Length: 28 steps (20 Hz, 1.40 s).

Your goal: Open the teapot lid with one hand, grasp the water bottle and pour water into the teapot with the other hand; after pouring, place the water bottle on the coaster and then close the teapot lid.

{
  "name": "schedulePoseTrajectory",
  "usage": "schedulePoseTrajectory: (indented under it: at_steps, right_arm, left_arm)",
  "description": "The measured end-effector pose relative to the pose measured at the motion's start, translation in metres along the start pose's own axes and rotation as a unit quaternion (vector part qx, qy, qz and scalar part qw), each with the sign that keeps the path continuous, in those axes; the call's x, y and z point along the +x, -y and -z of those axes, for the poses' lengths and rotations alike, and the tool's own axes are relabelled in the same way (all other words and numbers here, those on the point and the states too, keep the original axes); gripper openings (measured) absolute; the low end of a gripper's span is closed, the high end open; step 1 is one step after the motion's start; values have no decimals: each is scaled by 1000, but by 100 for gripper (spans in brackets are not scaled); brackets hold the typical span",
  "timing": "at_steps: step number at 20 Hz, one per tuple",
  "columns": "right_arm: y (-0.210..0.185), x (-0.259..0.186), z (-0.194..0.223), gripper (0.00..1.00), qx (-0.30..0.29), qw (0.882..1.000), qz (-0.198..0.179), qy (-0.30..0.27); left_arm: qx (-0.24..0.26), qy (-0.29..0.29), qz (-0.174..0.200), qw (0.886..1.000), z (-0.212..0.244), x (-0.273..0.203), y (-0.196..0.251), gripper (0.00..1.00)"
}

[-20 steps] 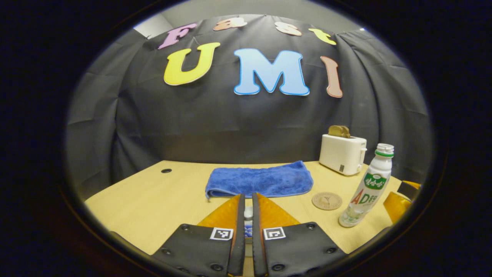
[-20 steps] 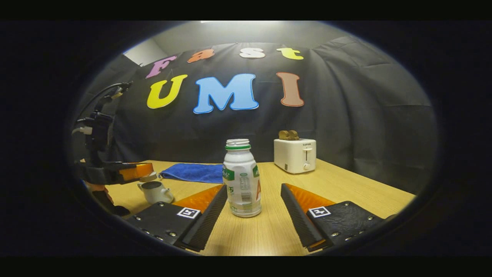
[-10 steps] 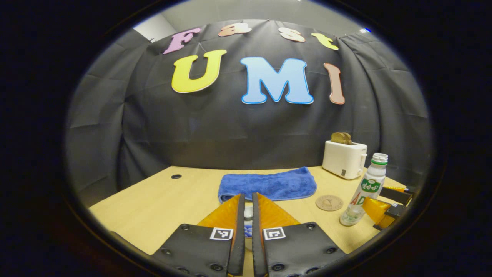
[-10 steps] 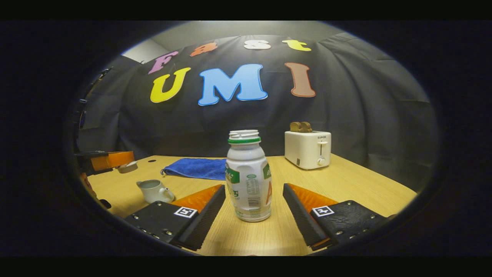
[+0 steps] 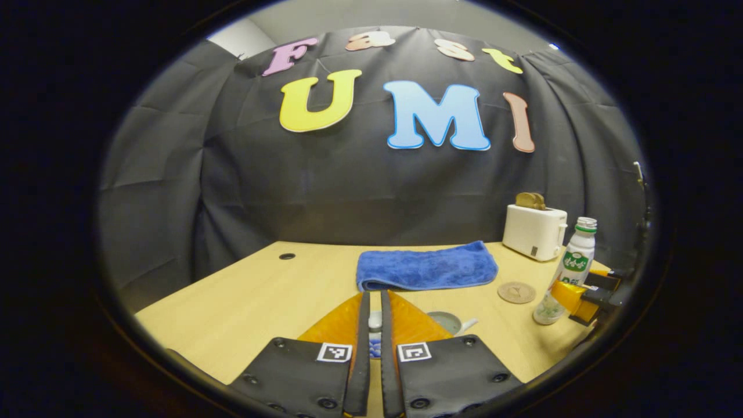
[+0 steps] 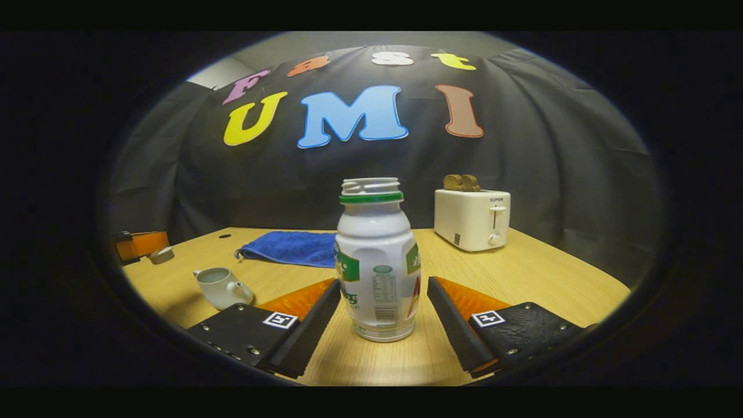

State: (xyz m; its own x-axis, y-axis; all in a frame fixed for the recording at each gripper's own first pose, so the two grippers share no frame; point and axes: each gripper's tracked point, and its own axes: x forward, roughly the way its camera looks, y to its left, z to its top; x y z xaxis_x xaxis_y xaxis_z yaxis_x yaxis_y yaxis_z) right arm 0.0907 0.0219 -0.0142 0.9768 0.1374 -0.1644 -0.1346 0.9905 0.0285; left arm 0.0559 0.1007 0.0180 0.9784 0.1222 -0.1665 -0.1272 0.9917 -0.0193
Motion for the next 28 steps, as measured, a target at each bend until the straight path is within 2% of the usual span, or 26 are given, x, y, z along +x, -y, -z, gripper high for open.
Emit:
schedulePoseTrajectory:
  at_steps: [2,5,7,11,13,14,16,17,18,20,28]
  right_arm:
    - [1,4,2,93,-7,1000,3,-3]
    - [-1,5,1,82,-23,1000,7,-7]
    - [-2,4,0,81,-42,999,11,-8]
    - [-3,2,-10,81,-103,994,28,3]
    - [-5,2,-21,81,-152,987,42,14]
    - [-8,1,-25,81,-181,982,48,19]
    - [-14,2,-35,81,-240,969,57,32]
    - [-18,3,-39,81,-267,961,60,36]
    - [-23,4,-42,81,-293,953,61,38]
    - [-32,8,-46,81,-340,937,62,44]
    - [-64,17,-45,81,-484,872,63,47]
  left_arm:
    - [-3,-2,-2,1000,5,0,-5,19]
    - [-8,-5,-1,1000,10,0,-9,15]
    - [-12,-8,0,1000,14,1,-10,15]
    - [-16,-9,1,1000,18,2,-16,19]
    - [-18,-10,-1,1000,19,1,-19,19]
    - [-19,-10,-1,1000,20,1,-21,15]
    - [-23,-11,-2,1000,21,0,-26,15]
    - [-24,-11,-3,1000,22,0,-28,19]
    - [-25,-12,-4,1000,23,0,-29,15]
    - [-27,-12,-6,1000,25,0,-34,15]
    - [-31,-12,-22,999,28,-4,-54,15]
